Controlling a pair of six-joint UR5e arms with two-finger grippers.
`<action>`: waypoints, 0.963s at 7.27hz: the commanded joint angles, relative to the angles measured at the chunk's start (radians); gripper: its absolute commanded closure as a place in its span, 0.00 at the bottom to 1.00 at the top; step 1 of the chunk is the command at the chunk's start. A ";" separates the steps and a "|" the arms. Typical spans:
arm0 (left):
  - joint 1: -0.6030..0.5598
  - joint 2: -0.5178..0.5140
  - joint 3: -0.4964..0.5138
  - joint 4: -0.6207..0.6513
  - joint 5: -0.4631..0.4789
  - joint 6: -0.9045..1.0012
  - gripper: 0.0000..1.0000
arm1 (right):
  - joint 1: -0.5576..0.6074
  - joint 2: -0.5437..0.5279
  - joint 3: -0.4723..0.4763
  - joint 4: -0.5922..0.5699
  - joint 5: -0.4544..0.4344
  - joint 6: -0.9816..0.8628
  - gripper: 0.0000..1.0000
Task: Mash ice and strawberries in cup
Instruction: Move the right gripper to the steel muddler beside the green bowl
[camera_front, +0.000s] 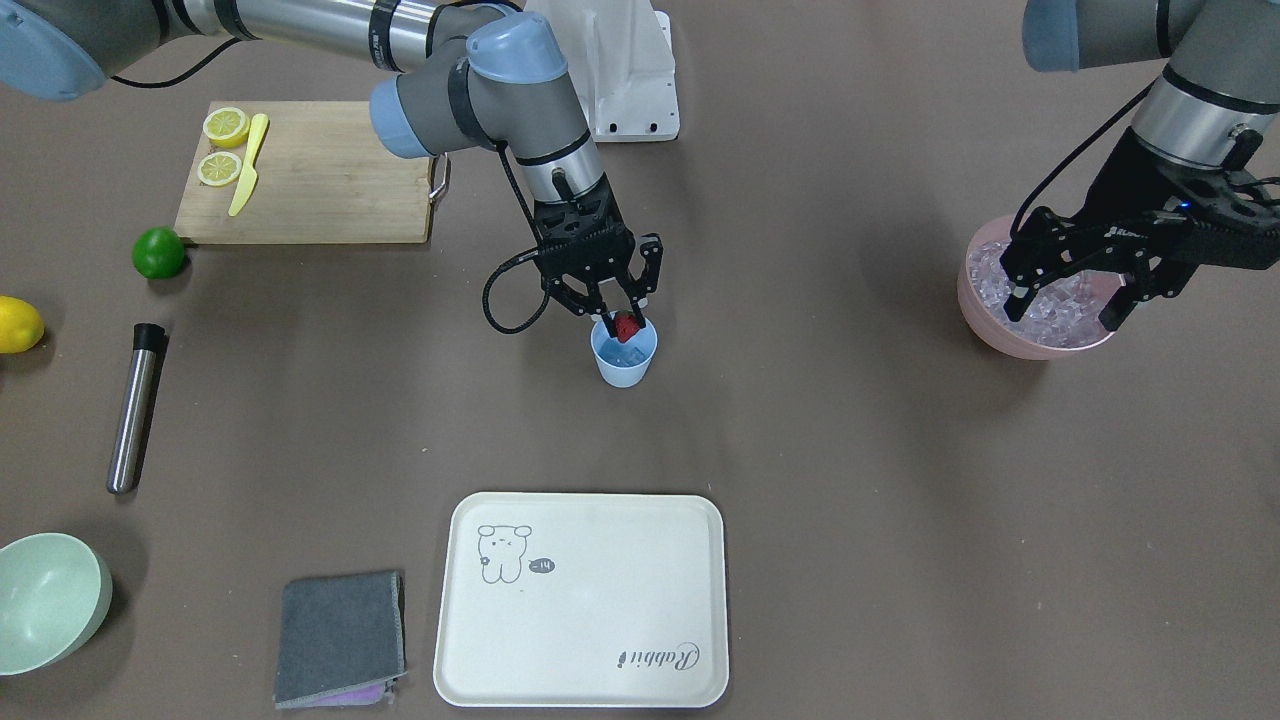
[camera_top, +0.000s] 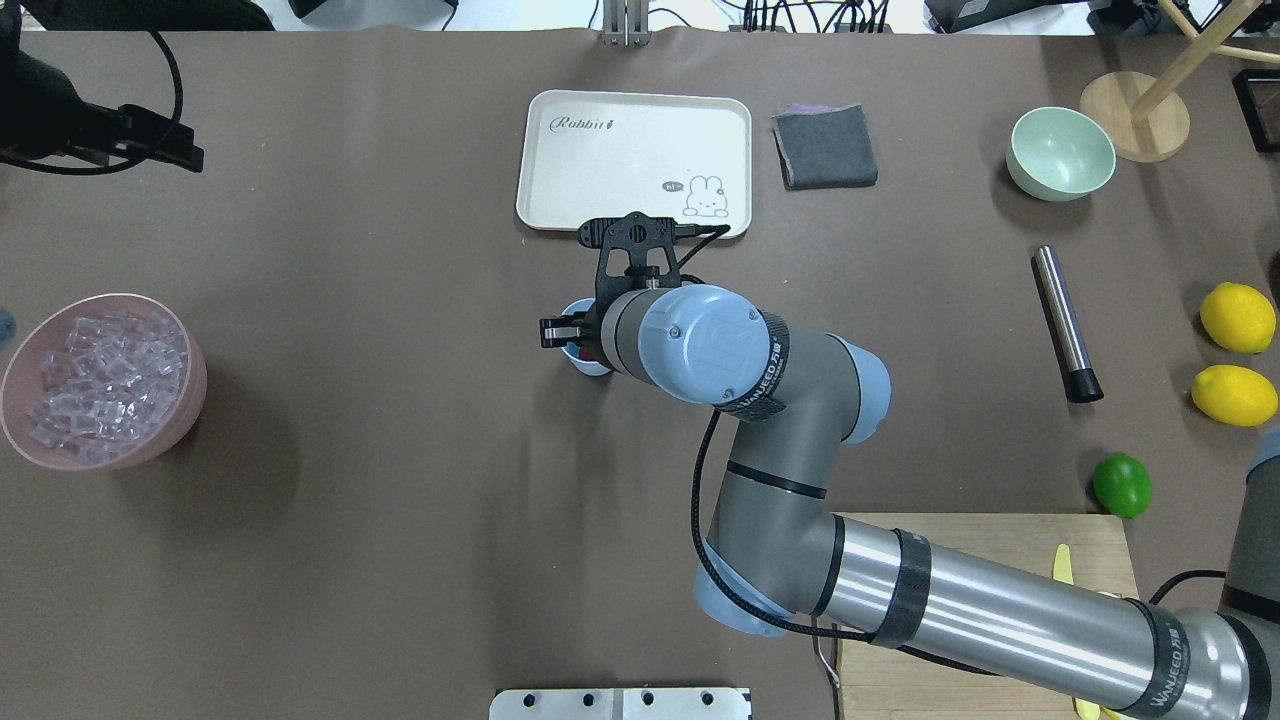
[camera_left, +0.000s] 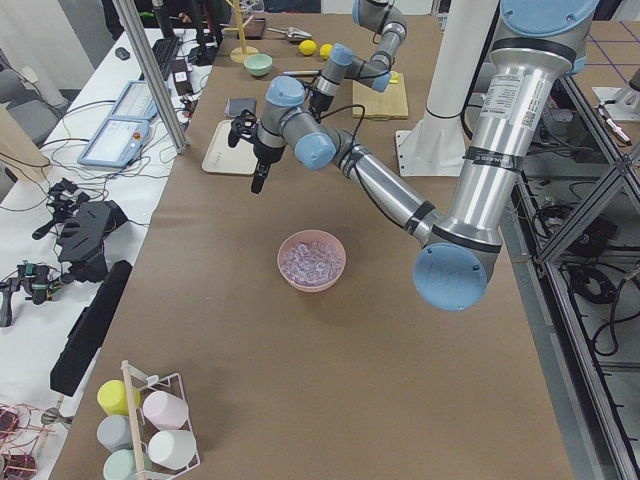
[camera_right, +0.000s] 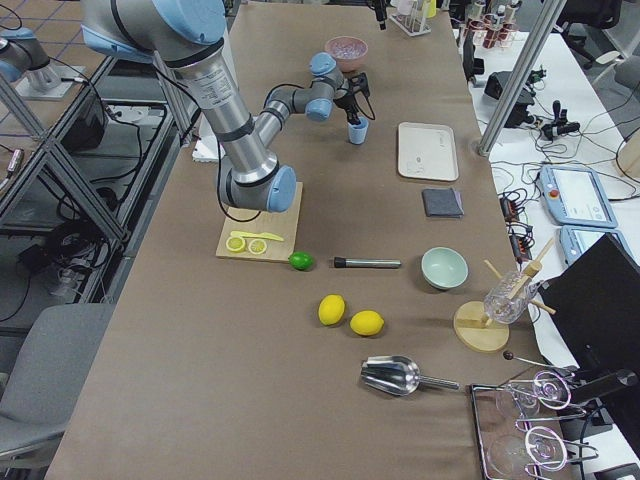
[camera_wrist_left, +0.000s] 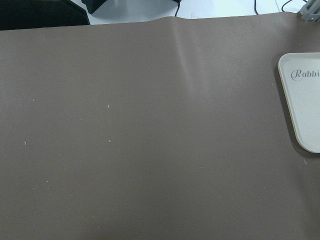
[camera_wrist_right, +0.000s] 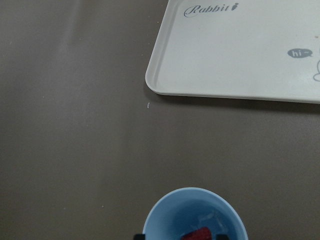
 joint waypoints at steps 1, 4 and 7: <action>0.000 0.000 -0.001 0.000 0.000 0.000 0.02 | 0.041 -0.010 0.023 -0.010 0.026 0.002 0.00; 0.000 -0.003 -0.010 0.003 0.000 -0.002 0.02 | 0.361 -0.145 0.217 -0.420 0.429 -0.087 0.00; 0.000 -0.003 -0.017 0.003 0.006 -0.002 0.02 | 0.664 -0.418 0.238 -0.541 0.654 -0.643 0.00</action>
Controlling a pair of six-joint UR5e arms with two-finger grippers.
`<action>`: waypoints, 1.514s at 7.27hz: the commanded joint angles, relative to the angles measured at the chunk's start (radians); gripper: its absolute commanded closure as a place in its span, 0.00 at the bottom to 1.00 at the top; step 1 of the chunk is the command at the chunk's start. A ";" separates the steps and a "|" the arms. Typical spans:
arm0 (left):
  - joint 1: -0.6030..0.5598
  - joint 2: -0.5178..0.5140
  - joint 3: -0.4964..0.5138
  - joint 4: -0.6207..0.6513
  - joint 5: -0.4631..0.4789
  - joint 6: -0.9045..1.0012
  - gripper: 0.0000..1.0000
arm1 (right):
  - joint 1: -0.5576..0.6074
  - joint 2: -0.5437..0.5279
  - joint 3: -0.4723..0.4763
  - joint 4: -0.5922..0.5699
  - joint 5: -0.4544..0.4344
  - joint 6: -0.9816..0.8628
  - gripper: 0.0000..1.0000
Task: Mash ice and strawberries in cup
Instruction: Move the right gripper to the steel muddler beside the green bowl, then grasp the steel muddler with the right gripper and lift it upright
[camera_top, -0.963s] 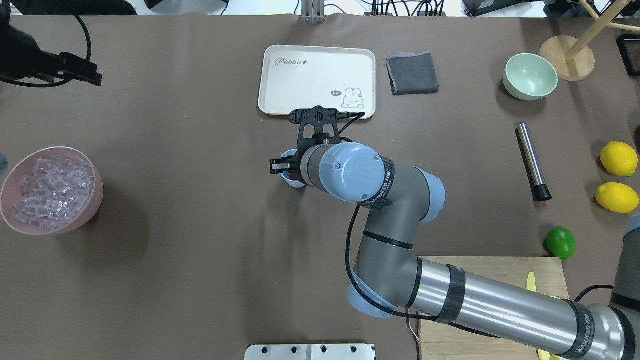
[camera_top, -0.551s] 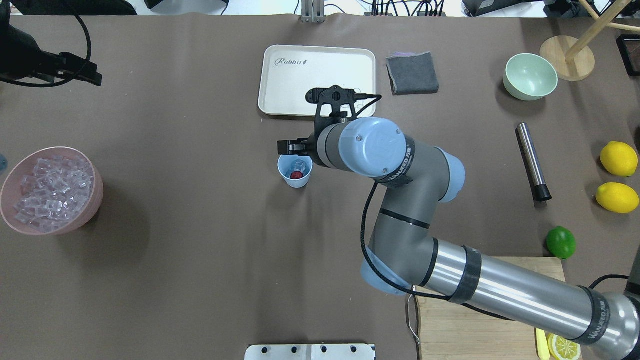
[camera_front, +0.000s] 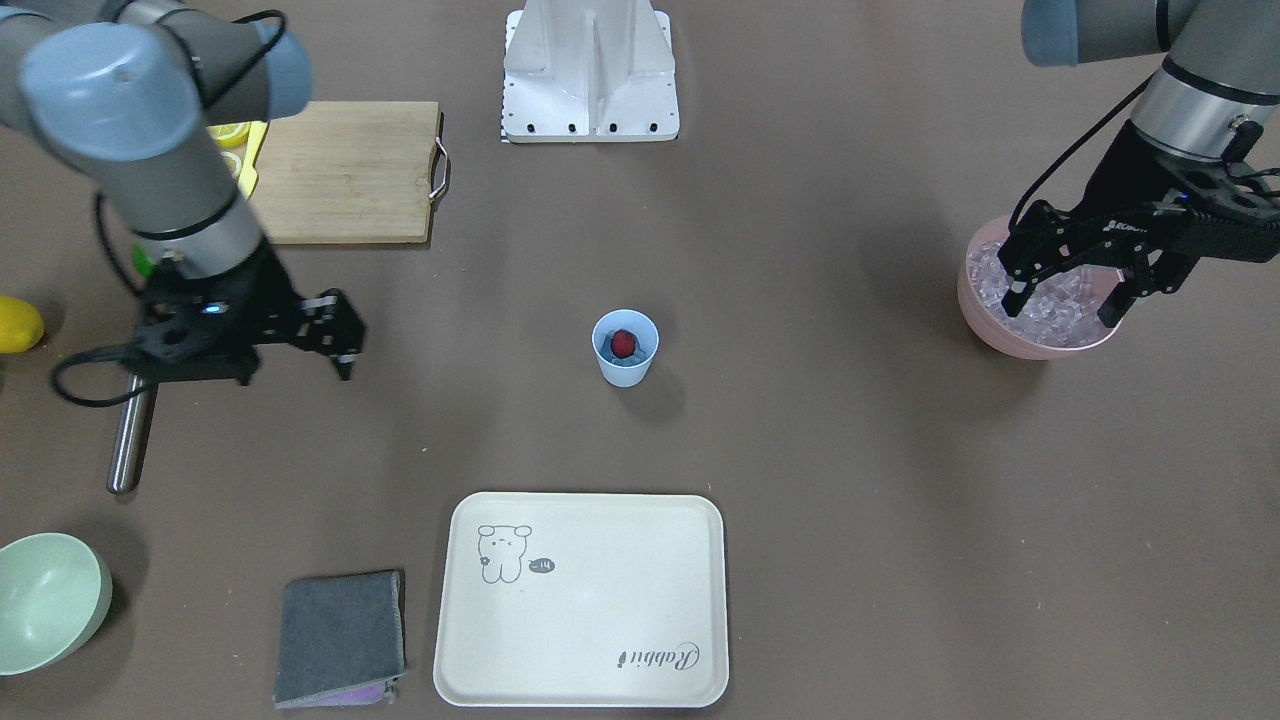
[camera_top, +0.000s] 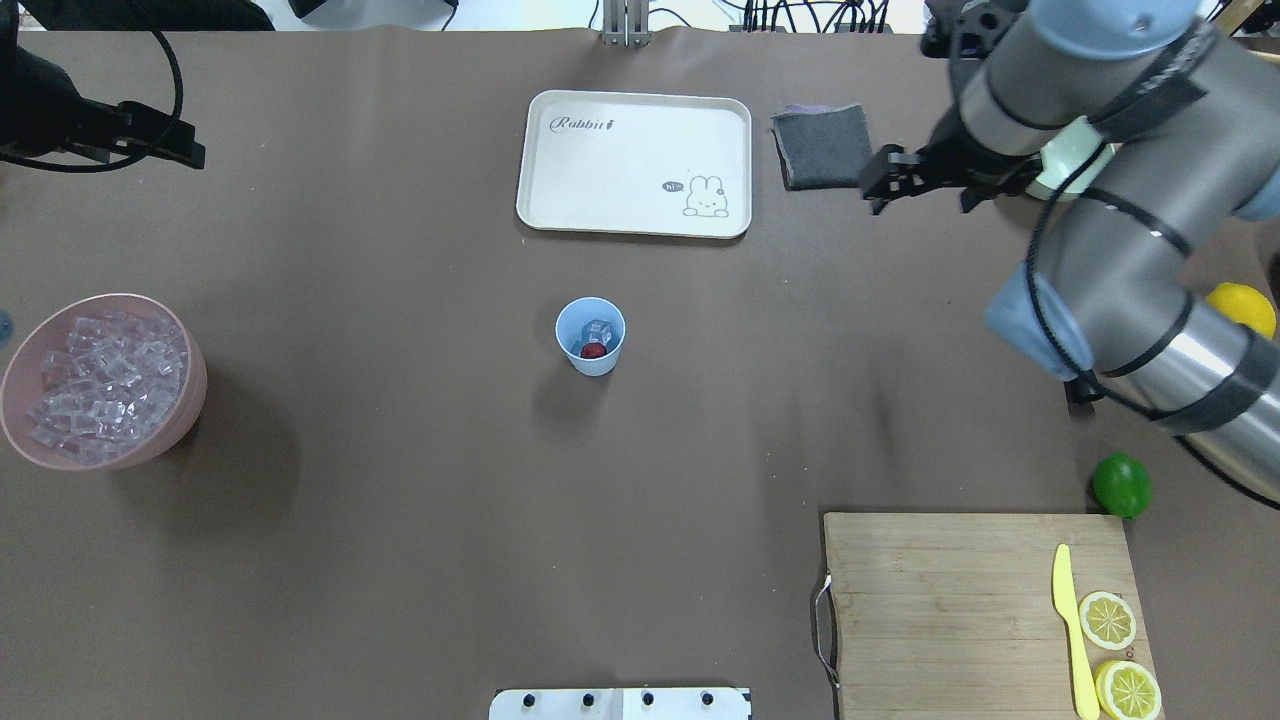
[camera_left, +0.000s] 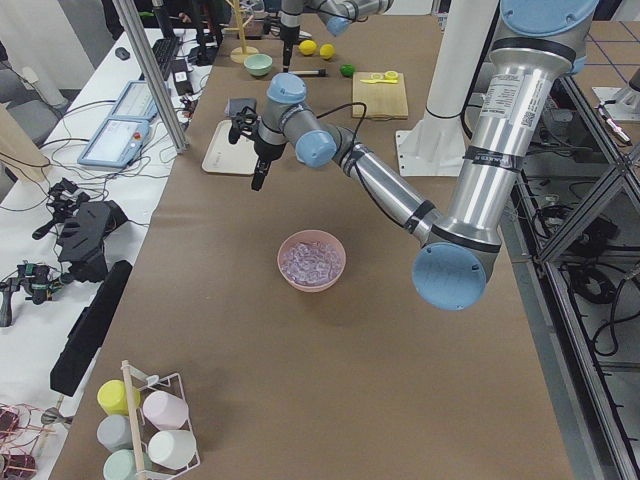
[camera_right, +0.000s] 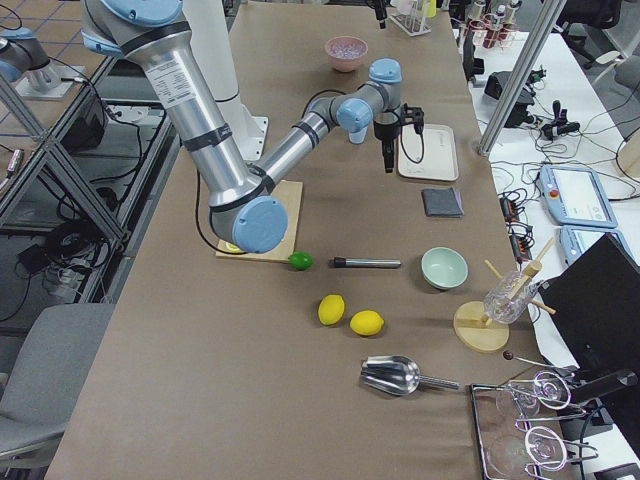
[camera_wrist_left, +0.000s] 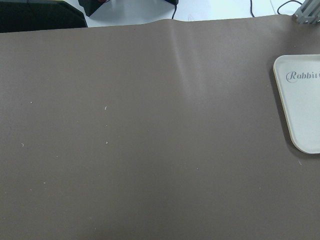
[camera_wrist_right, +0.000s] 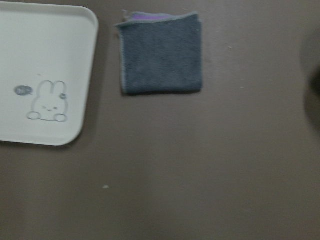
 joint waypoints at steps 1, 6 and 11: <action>0.000 0.000 -0.006 0.000 0.007 0.002 0.02 | 0.166 -0.160 -0.041 -0.018 0.123 -0.289 0.00; 0.002 0.000 -0.005 0.000 0.010 0.002 0.02 | 0.145 -0.085 -0.437 0.331 0.147 -0.284 0.00; 0.002 -0.003 -0.005 0.000 0.012 0.003 0.02 | 0.070 -0.103 -0.442 0.333 0.140 -0.284 0.00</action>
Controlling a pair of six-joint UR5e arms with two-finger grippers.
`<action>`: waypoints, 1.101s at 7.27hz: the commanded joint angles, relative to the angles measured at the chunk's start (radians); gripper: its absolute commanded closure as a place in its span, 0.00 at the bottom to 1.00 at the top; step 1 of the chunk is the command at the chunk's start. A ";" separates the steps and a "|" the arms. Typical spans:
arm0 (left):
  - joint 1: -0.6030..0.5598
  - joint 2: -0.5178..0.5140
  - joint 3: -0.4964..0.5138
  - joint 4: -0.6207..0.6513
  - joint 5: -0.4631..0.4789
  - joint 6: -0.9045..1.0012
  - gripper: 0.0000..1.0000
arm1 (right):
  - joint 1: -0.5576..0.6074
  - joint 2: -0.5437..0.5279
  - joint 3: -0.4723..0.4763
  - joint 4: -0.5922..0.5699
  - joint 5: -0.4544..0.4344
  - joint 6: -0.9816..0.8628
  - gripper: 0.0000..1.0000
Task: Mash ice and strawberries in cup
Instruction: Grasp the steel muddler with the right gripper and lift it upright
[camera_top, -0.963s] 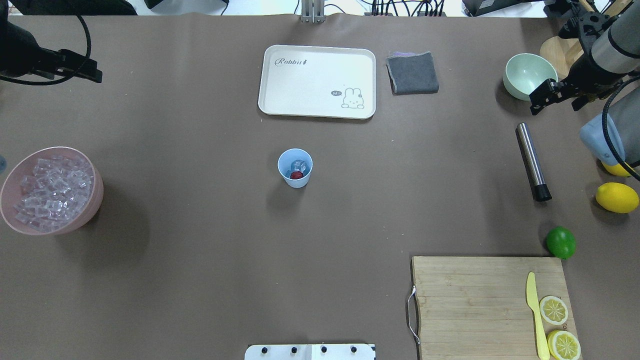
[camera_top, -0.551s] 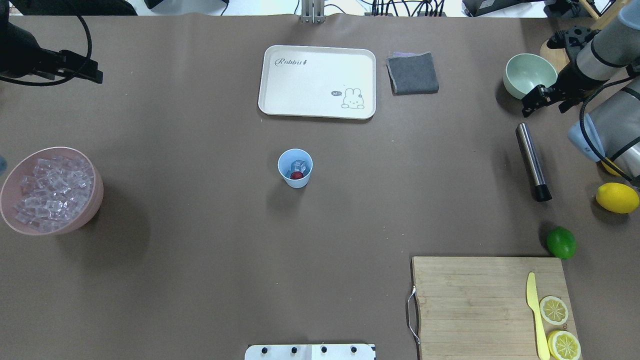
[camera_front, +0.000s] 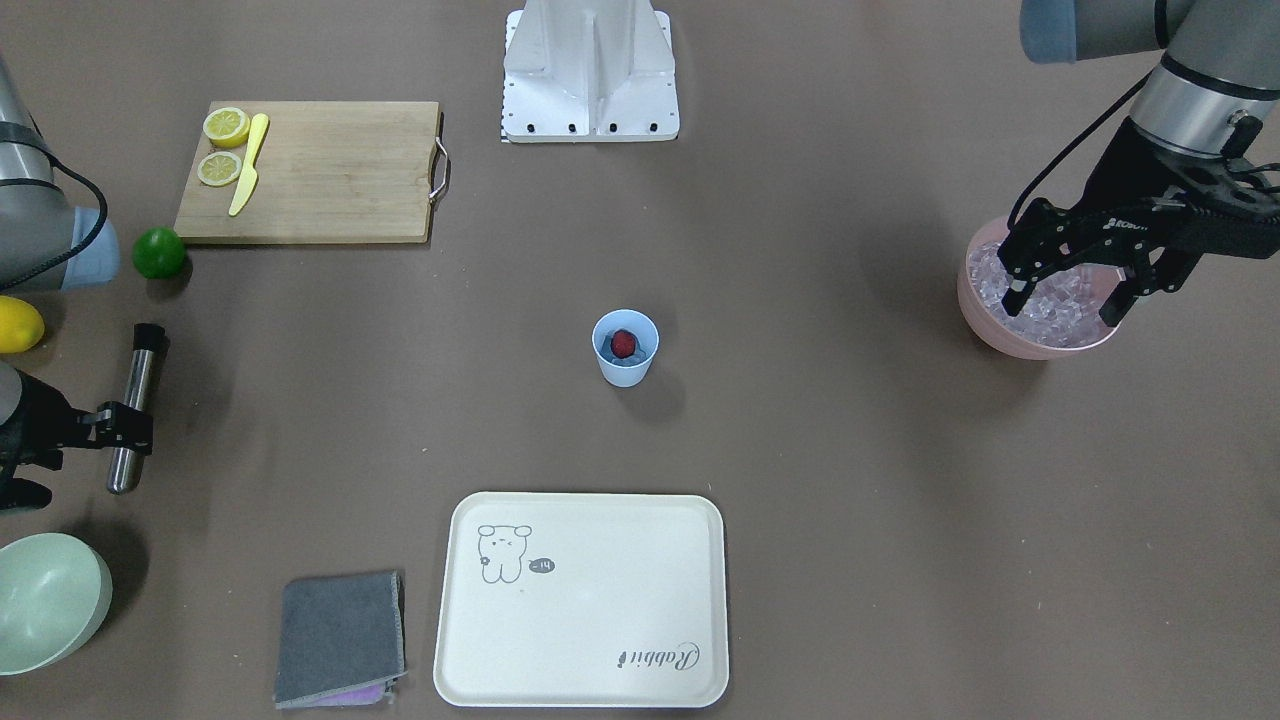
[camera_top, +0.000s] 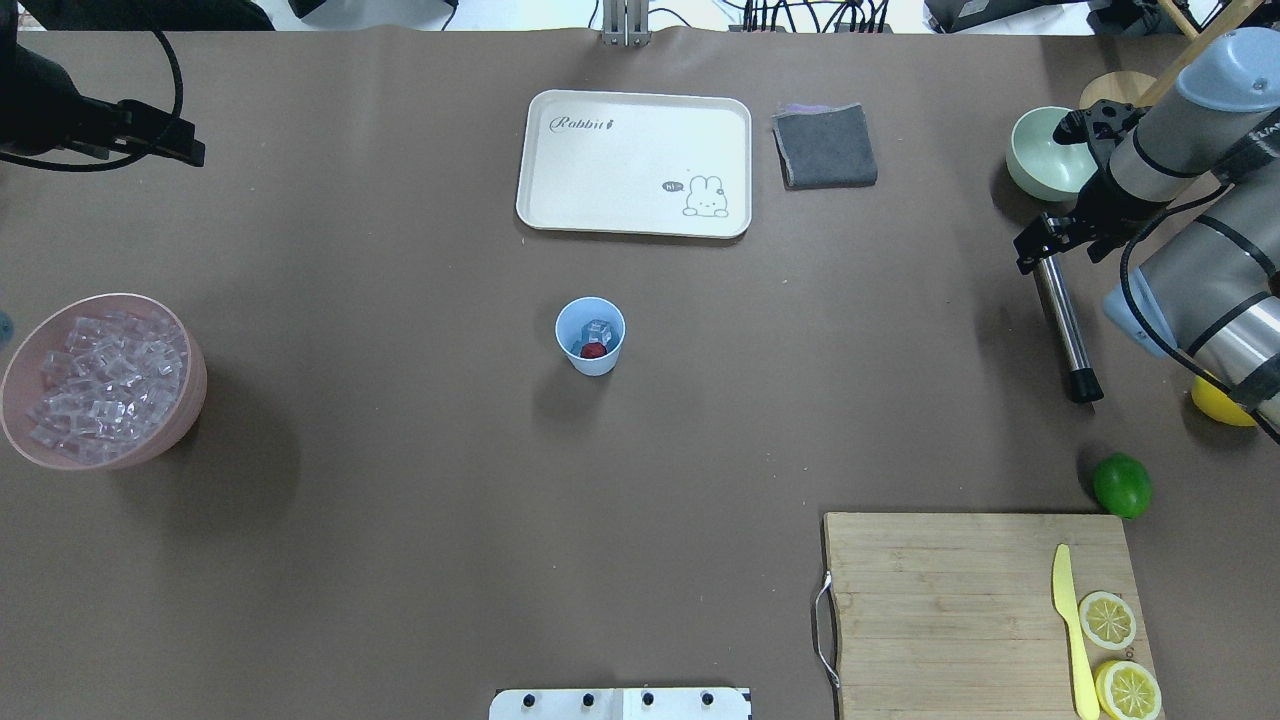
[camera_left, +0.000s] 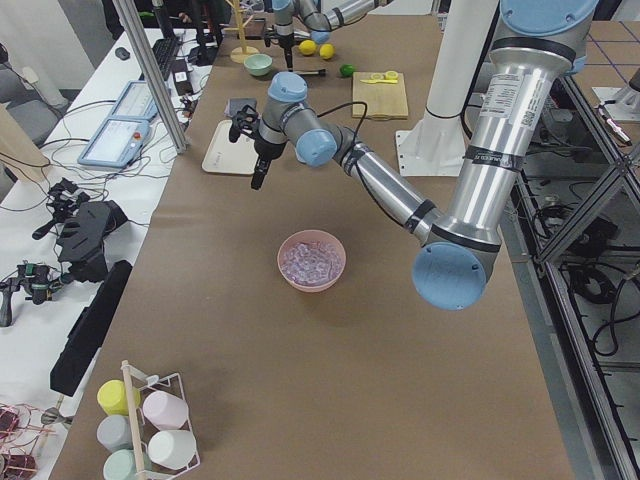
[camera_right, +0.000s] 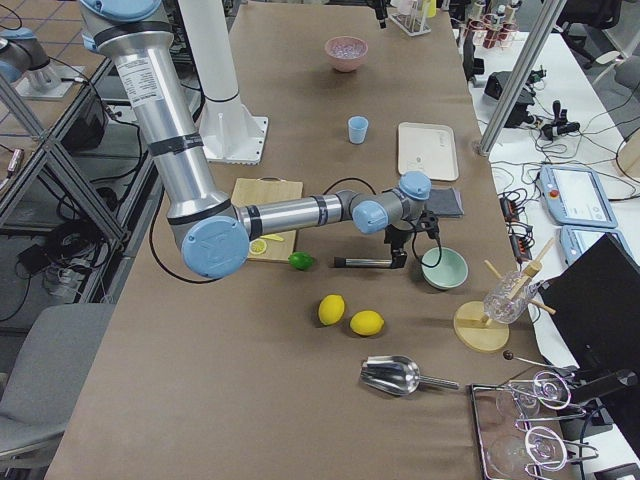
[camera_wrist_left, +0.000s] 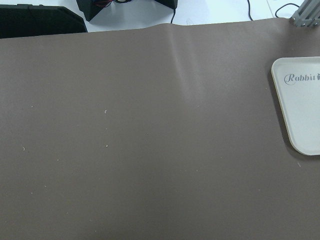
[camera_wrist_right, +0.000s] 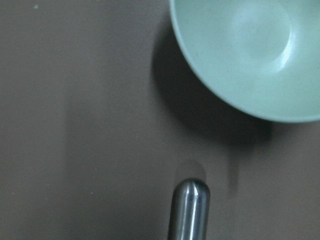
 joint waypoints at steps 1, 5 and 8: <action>0.000 -0.005 0.001 0.001 0.001 0.002 0.02 | -0.006 -0.007 -0.004 0.000 -0.002 0.000 0.00; 0.003 -0.013 0.009 0.001 0.001 0.003 0.02 | -0.008 -0.005 -0.040 0.000 -0.003 0.000 0.01; 0.007 -0.018 0.010 0.001 0.001 0.005 0.02 | -0.009 -0.007 -0.076 0.050 -0.003 0.002 0.19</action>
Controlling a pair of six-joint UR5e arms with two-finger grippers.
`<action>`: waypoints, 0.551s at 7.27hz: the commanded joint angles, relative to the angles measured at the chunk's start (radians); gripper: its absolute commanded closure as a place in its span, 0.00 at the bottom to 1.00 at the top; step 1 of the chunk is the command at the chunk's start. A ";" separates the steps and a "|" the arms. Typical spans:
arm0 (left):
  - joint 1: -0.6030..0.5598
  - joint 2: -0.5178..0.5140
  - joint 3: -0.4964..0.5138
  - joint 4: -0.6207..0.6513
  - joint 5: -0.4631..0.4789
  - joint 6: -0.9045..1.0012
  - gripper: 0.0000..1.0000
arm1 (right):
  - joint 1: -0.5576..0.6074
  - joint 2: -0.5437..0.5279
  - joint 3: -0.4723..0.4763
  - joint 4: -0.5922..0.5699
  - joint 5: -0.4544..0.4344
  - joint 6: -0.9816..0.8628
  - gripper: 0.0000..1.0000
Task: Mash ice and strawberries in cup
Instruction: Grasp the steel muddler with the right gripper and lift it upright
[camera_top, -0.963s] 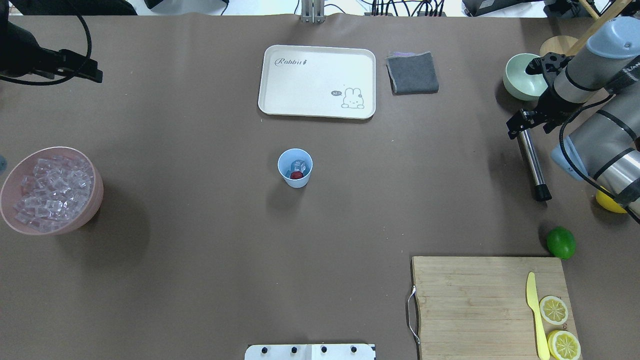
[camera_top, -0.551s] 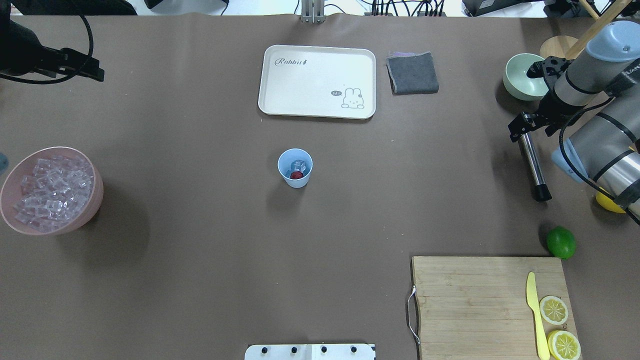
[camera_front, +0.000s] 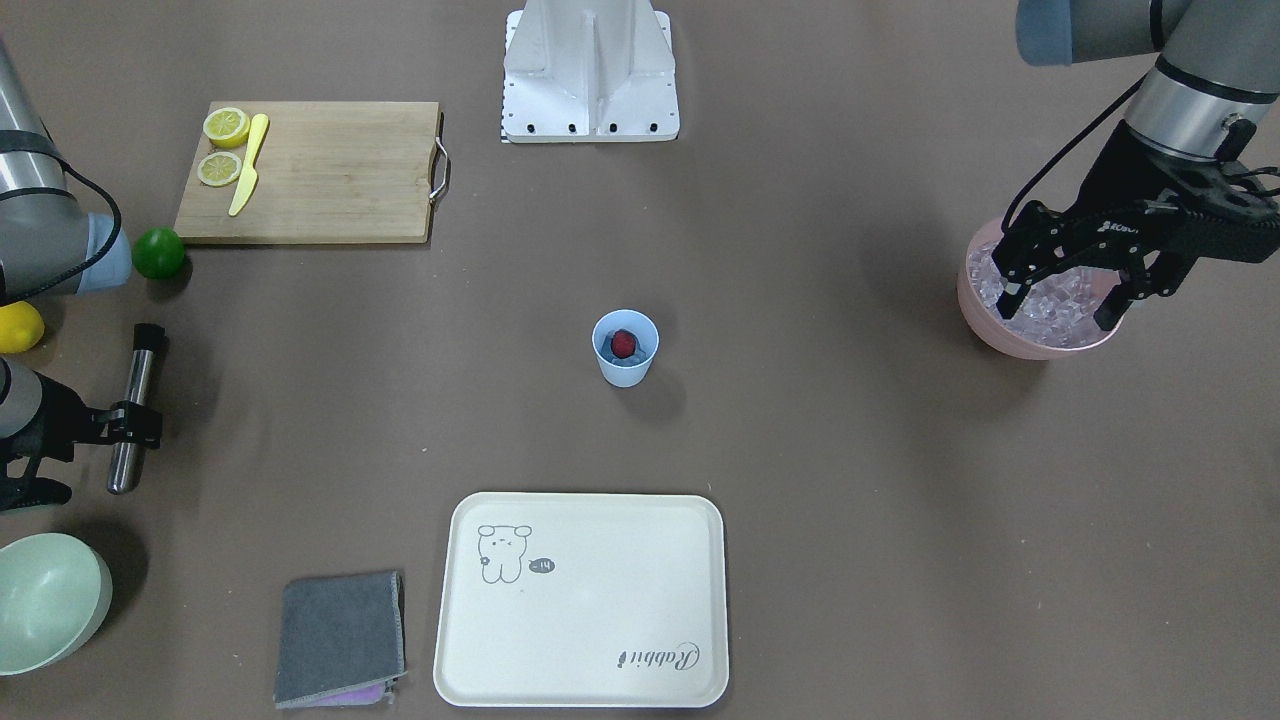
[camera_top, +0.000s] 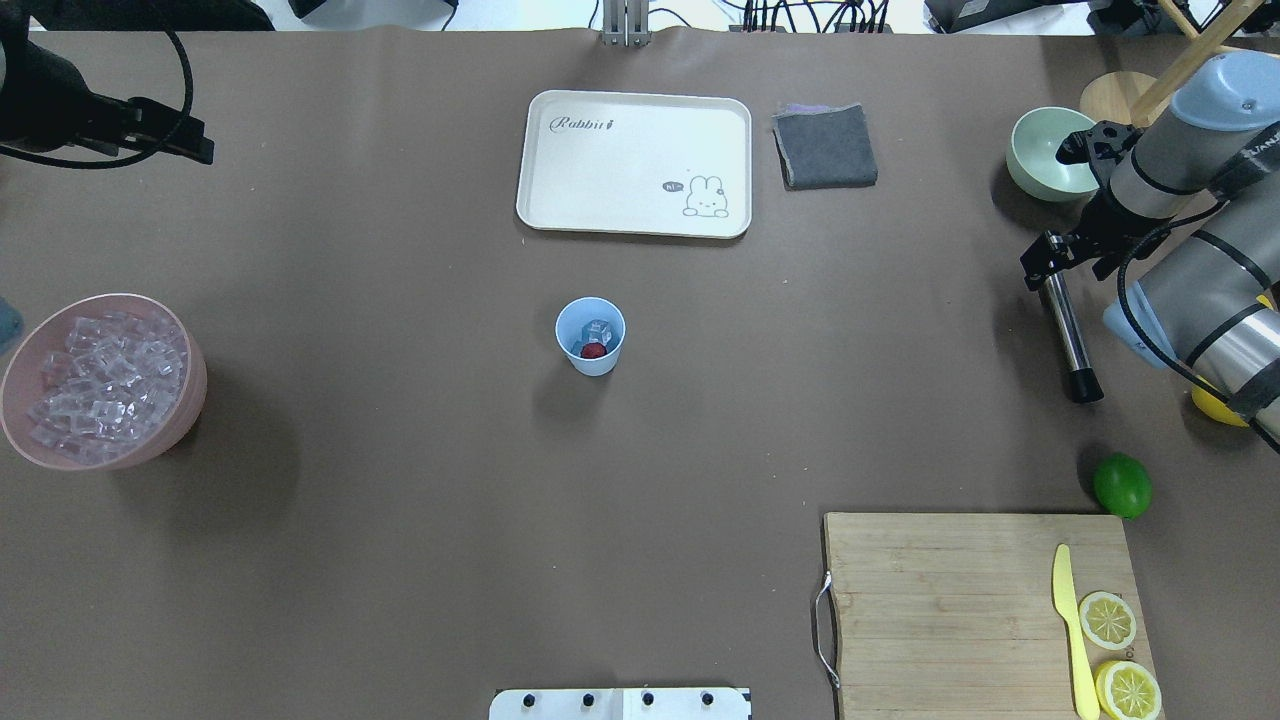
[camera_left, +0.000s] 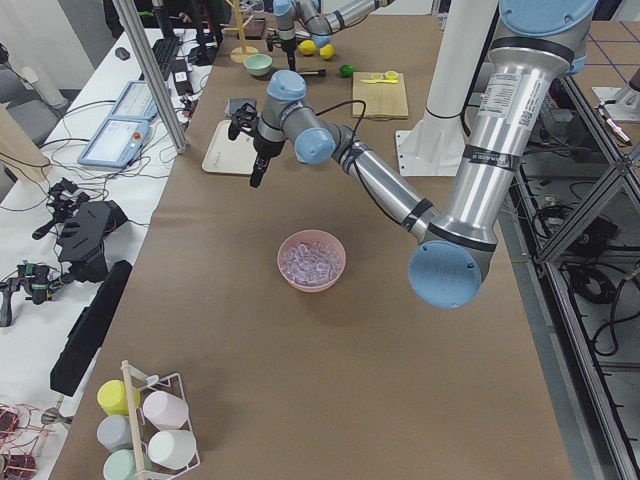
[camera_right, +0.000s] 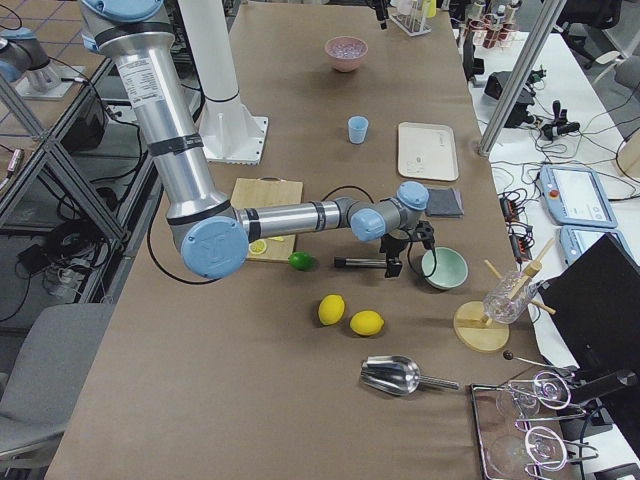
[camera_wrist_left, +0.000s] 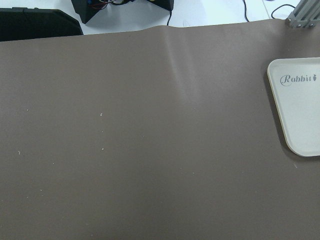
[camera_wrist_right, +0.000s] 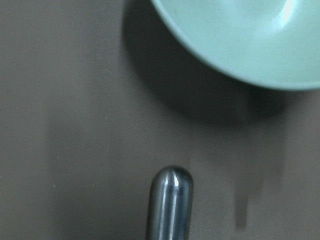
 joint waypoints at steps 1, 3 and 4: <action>0.003 -0.003 0.000 0.000 0.000 0.000 0.02 | -0.002 -0.001 -0.050 0.073 -0.002 0.001 0.39; 0.003 -0.007 0.000 0.000 0.000 0.000 0.02 | -0.004 -0.001 -0.045 0.085 0.001 0.001 0.99; 0.003 -0.007 0.001 0.000 0.000 0.000 0.02 | -0.002 -0.001 -0.033 0.088 0.008 0.001 1.00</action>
